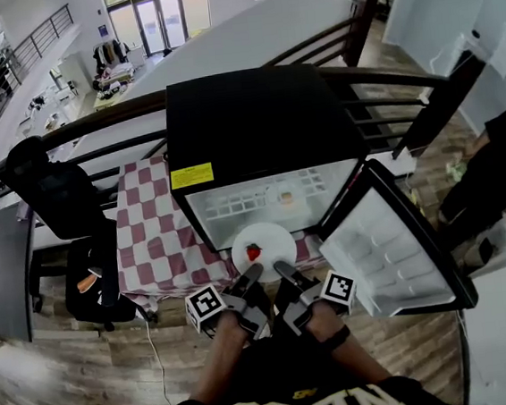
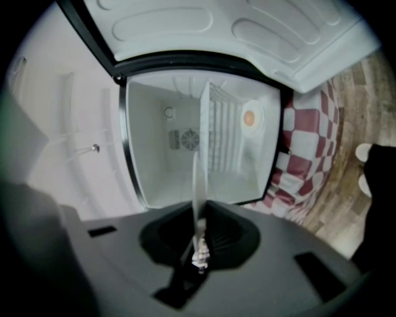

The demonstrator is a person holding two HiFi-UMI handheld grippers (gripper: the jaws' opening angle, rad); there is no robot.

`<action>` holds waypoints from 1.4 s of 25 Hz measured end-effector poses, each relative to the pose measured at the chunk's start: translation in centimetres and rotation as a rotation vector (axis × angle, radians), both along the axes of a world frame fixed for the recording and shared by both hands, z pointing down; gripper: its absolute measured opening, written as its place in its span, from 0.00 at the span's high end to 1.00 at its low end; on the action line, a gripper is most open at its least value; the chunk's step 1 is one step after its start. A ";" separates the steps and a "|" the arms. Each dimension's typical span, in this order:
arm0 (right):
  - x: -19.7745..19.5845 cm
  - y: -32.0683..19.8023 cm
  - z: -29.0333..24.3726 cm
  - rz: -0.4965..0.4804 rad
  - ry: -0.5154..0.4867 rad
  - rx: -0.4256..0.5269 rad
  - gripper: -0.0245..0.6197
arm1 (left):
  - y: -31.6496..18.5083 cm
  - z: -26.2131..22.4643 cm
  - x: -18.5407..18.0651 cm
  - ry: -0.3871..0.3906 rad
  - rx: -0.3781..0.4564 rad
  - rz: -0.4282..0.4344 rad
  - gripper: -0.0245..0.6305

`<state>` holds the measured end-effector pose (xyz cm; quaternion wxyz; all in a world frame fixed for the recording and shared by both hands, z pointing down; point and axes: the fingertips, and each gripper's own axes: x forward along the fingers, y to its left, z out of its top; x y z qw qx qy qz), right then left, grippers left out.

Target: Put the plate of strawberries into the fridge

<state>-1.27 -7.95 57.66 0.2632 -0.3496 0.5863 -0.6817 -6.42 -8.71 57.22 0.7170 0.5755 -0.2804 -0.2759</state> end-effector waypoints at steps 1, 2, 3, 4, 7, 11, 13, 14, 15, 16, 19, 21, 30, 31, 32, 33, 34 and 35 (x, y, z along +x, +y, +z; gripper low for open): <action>0.1 -0.4 -0.1 0.000 0.001 0.001 0.90 | -0.4 0.0 0.1 -0.002 0.000 0.000 0.90; 0.2 -0.9 -0.1 0.000 0.004 0.004 0.90 | -0.9 0.0 0.2 -0.005 0.000 -0.001 0.90; 0.3 -1.4 -0.1 0.000 0.007 0.007 0.90 | -1.4 -0.1 0.2 -0.009 0.001 -0.002 0.90; 0.4 -2.0 -0.2 -0.002 0.009 0.012 0.90 | -2.0 -0.2 0.3 -0.011 0.003 -0.004 0.90; 0.6 -4.0 -0.7 -0.012 0.009 0.023 0.90 | -3.9 -0.5 0.5 -0.014 0.010 -0.014 0.90; 0.7 -6.4 -1.3 -0.031 0.009 0.041 0.90 | -6.1 -1.0 0.6 -0.025 0.022 -0.030 0.90; 0.6 -7.5 -1.5 -0.036 0.004 0.044 0.90 | -7.2 -1.3 0.6 -0.025 0.026 -0.037 0.90; 0.6 -7.9 -1.4 -0.039 0.004 0.043 0.90 | -7.7 -1.3 0.6 -0.027 0.025 -0.040 0.90; 0.6 -8.3 -1.4 -0.042 0.005 0.039 0.90 | -8.1 -1.2 0.6 -0.027 0.022 -0.043 0.90; 0.7 -8.7 -1.3 -0.044 0.005 0.035 0.90 | -8.5 -1.1 0.7 -0.026 0.018 -0.046 0.90; 0.8 -9.7 -0.9 -0.050 0.009 0.027 0.90 | -9.4 -0.7 0.8 -0.026 0.007 -0.051 0.90; 0.8 -10.3 -0.7 -0.053 0.008 0.020 0.90 | -10.0 -0.5 0.8 -0.030 0.003 -0.055 0.90; 0.7 -12.1 1.1 -0.073 0.026 -0.042 0.90 | -11.6 2.4 0.6 -0.050 -0.056 -0.081 0.90; 0.7 -12.2 1.3 -0.076 0.032 -0.045 0.90 | -11.8 2.2 0.7 -0.047 -0.056 -0.082 0.90; 0.8 -12.4 1.5 -0.077 0.038 -0.042 0.90 | -12.0 2.1 0.9 -0.043 -0.056 -0.083 0.90; 0.9 -12.7 1.7 -0.077 0.039 -0.033 0.90 | -12.1 2.0 1.0 -0.042 -0.056 -0.084 0.90; 1.1 -13.0 2.0 -0.075 0.038 -0.021 0.90 | -12.3 2.1 1.0 -0.042 -0.057 -0.084 0.90; 1.1 -13.3 2.2 -0.072 0.035 -0.018 0.90 | -12.5 2.2 1.1 -0.043 -0.059 -0.084 0.90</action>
